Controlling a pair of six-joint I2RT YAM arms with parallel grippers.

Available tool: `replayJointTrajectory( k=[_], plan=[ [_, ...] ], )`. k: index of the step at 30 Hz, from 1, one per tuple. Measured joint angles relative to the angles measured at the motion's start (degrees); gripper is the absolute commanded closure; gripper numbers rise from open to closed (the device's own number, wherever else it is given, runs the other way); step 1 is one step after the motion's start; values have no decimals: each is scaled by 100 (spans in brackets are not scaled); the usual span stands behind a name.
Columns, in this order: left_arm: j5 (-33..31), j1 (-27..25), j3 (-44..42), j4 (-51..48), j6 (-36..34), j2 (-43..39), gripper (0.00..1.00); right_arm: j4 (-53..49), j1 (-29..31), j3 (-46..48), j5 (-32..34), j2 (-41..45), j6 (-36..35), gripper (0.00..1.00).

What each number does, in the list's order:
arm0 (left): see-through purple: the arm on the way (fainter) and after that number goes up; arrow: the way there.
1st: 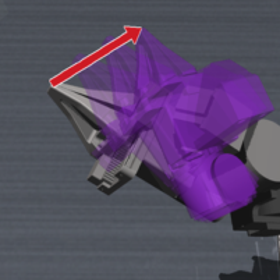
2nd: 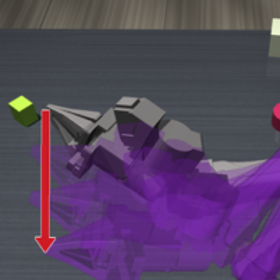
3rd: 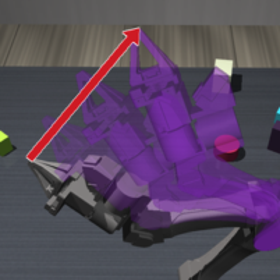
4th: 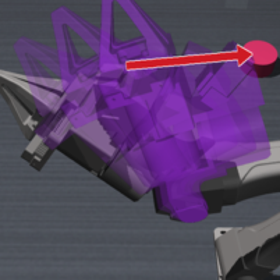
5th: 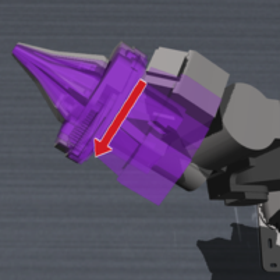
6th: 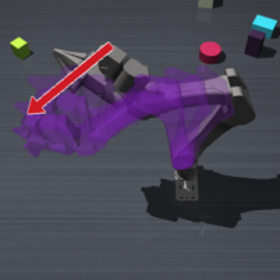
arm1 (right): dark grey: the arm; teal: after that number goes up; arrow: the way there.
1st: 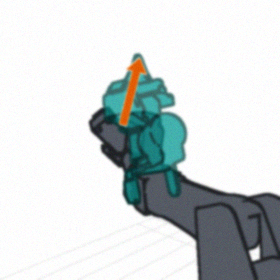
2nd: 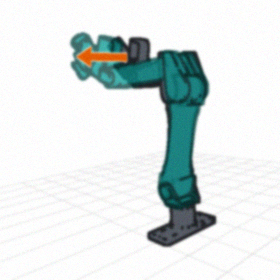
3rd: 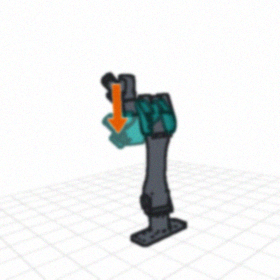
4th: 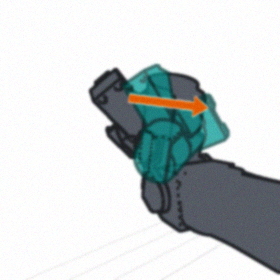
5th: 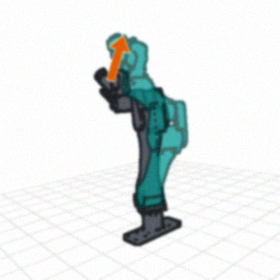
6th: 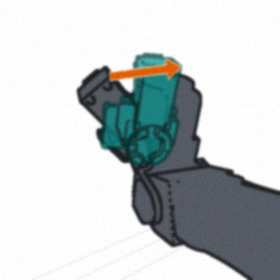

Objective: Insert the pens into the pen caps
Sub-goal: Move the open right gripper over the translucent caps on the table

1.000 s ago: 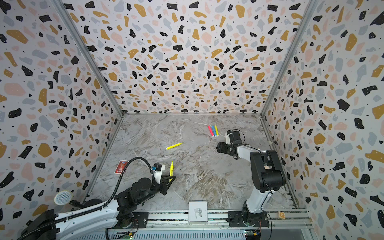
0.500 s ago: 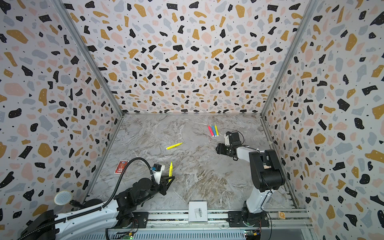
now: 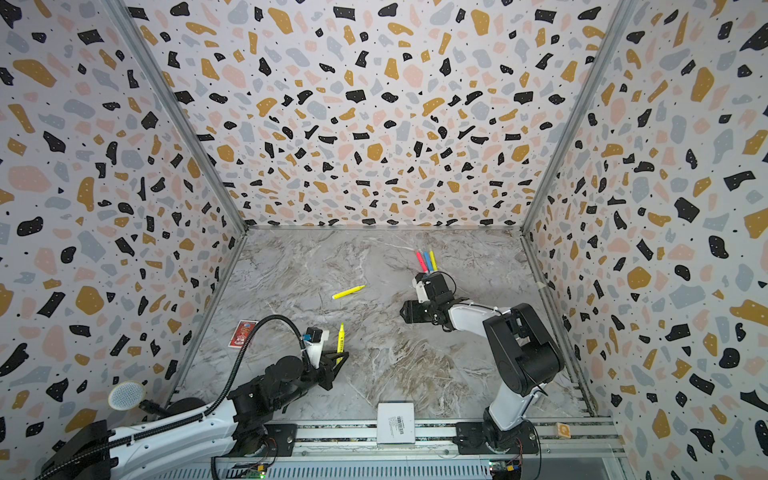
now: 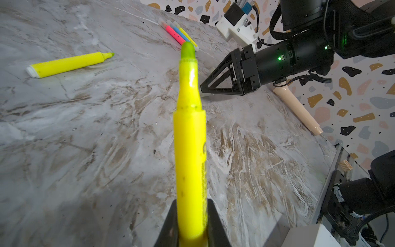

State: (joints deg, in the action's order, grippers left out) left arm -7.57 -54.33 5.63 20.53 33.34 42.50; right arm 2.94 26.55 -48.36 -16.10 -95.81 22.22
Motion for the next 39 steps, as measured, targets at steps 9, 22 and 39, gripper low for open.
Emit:
replayJointTrajectory(
  k=[9,22,39],
  plan=[
    [-98,-2,-2,-46,17,-334,100,-343,-439,-372,210,514,-155,31],
    [-155,-2,-2,-127,35,-343,100,-466,-365,-374,-20,-20,-201,32],
    [-155,-2,-2,-120,59,-225,100,-157,7,-227,-323,-284,-146,32]
  ],
)
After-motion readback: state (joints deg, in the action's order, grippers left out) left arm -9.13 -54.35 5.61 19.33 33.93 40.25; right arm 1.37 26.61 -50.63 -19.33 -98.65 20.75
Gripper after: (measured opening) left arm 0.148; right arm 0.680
